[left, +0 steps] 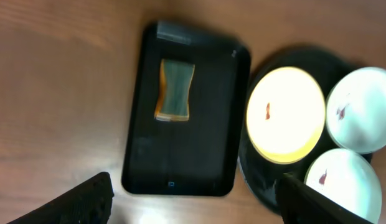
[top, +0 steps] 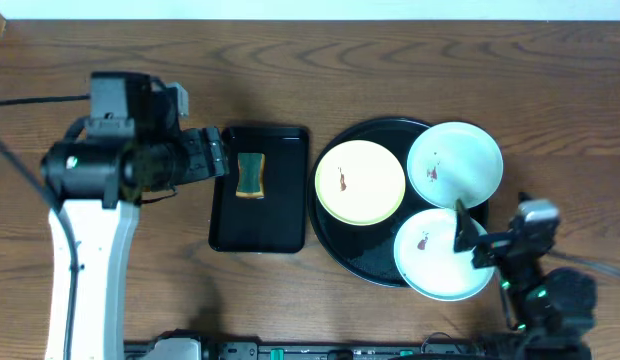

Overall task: Clean dirty plates on tray and stack at the side
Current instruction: 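Move left gripper over sponge and right gripper between yellow and white plates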

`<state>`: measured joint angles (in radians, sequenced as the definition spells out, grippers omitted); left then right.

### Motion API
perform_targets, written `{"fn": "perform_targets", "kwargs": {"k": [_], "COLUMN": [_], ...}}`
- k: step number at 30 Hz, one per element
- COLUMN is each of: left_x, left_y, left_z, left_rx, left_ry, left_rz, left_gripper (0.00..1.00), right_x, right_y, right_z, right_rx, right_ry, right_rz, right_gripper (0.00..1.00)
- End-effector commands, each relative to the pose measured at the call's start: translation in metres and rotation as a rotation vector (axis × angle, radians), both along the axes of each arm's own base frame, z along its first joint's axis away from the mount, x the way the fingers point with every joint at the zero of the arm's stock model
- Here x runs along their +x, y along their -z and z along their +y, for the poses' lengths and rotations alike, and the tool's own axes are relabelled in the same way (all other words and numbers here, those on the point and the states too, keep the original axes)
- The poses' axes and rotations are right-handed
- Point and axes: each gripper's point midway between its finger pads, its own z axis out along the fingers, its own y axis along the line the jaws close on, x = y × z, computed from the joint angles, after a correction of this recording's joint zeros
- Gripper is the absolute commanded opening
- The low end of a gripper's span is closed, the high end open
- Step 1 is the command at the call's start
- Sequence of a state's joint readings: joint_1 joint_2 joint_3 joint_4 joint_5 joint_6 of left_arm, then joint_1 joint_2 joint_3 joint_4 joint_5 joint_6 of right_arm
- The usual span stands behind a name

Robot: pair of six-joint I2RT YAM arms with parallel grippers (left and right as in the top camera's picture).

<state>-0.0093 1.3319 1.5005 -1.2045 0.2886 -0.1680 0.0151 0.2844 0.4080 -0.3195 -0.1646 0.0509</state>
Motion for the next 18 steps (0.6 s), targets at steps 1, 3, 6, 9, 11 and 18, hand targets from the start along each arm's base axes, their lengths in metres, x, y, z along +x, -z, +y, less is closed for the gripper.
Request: {"fn": "perform_targets", "kwargs": {"k": [1, 3, 6, 9, 11, 18], "left_x": [0.003, 0.002, 0.003, 0.005, 0.006, 0.01], "left_y": [0.011, 0.023, 0.035, 0.042, 0.045, 0.065], "left_z": [-0.001, -0.001, -0.001, 0.005, 0.009, -0.009], "left_rx": [-0.019, -0.019, -0.016, 0.022, 0.05, 0.068], "left_ry": [-0.013, -0.013, -0.013, -0.027, -0.032, 0.029], "left_rz": [0.058, 0.101, 0.141, 0.156, 0.157, 0.146], "left_gripper": [0.84, 0.84, 0.84, 0.83, 0.8, 0.75], "right_x": [0.015, 0.028, 0.044, 0.056, 0.062, 0.077], "right_y": [-0.036, -0.042, -0.036, -0.025, -0.019, 0.03], "right_z": [0.003, 0.007, 0.009, 0.016, 0.032, 0.058], "right_rx": [0.024, 0.031, 0.034, 0.057, 0.115, 0.294], "right_ry": [-0.01, -0.033, -0.036, -0.066, -0.144, -0.216], "right_rz": [0.087, 0.229, 0.472, 0.704, 0.814, 1.095], "right_gripper": [0.99, 0.99, 0.99, 0.99, 0.99, 0.44]}}
